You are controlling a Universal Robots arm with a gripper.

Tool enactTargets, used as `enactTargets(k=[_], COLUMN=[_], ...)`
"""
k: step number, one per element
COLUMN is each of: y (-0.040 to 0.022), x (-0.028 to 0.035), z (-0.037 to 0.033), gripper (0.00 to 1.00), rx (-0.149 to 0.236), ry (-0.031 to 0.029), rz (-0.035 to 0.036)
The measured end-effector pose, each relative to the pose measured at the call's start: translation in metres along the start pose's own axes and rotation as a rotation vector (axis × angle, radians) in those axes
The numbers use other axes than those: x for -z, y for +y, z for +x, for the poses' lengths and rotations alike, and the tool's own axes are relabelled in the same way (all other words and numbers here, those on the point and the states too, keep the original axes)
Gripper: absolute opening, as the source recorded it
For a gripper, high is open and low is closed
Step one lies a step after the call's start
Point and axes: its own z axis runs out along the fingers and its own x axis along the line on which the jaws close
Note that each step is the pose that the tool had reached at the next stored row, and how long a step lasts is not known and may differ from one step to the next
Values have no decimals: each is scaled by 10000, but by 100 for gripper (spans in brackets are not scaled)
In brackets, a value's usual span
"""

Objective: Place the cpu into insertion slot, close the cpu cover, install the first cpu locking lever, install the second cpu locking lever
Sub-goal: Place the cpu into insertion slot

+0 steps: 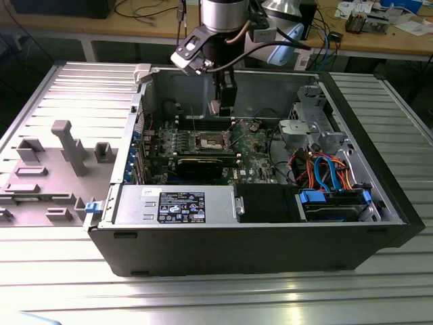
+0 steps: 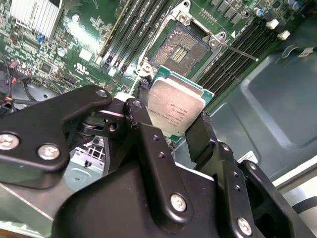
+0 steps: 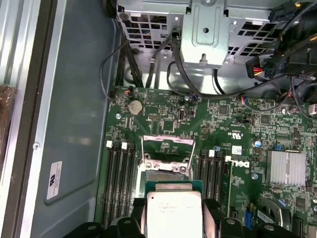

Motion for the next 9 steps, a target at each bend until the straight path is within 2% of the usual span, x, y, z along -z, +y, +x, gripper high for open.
enactTargets(k=[9], y=[-27], x=[-50], z=[1], gripper=[55], rx=[-171], ry=[-12], rz=[1])
